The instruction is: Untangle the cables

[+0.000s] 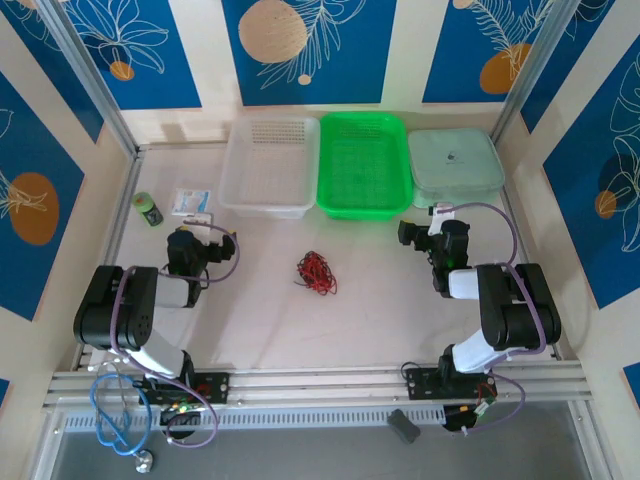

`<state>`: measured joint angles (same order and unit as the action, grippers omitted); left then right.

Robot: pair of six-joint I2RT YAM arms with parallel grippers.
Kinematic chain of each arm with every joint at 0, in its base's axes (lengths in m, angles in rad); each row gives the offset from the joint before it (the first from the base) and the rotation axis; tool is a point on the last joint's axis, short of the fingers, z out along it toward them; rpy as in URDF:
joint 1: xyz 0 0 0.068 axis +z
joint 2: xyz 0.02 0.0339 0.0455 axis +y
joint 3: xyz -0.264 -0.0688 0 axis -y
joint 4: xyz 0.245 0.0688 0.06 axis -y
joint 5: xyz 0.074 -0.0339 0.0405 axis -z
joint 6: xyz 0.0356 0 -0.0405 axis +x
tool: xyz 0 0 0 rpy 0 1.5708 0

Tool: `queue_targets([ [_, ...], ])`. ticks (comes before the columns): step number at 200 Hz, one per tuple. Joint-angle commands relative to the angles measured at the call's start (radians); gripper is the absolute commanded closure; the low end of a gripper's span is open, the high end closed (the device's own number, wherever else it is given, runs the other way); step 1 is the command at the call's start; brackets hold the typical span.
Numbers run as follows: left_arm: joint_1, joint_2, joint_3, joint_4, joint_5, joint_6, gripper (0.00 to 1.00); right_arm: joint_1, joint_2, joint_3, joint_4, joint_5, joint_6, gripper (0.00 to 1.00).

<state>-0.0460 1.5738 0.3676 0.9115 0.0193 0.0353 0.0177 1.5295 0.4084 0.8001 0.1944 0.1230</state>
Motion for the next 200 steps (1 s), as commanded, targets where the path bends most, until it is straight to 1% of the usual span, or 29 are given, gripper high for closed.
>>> queue_targets([
  [1, 0.003, -0.009, 0.013, 0.017, 0.018, 0.009, 0.0, -0.006, -0.011, -0.004, 0.026, -0.006, 0.006, 0.01],
  [145, 0.004, -0.009, 0.014, 0.016, 0.018, 0.008, 0.0, -0.008, -0.011, -0.004, 0.028, -0.011, 0.009, 0.01],
  [157, 0.002, -0.018, 0.011, 0.013, -0.04, -0.008, 0.0, -0.014, -0.017, -0.014, 0.041, -0.025, 0.012, 0.01],
  [166, 0.003, -0.049, 0.016, -0.019, -0.097, -0.031, 0.0, -0.018, -0.031, -0.02, 0.043, 0.007, 0.031, 0.01],
  [171, 0.002, -0.075, 0.021, -0.053, -0.111, -0.034, 0.0, -0.018, -0.051, -0.02, 0.027, 0.036, 0.046, 0.01],
  [178, 0.002, -0.119, 0.027, -0.097, -0.116, -0.032, 0.0, -0.025, -0.082, -0.021, 0.0, 0.02, 0.046, 0.01],
  [183, 0.001, -0.154, 0.032, -0.139, -0.123, -0.031, 0.0, -0.022, -0.109, -0.016, -0.028, 0.038, 0.047, 0.01],
  [192, -0.002, -0.221, 0.046, -0.217, -0.161, -0.038, 0.0, -0.012, -0.175, 0.027, -0.174, 0.103, 0.06, 0.01],
  [200, -0.003, -0.295, 0.06, -0.285, -0.2, -0.071, 0.0, -0.012, -0.227, 0.084, -0.309, 0.155, 0.093, 0.0],
])
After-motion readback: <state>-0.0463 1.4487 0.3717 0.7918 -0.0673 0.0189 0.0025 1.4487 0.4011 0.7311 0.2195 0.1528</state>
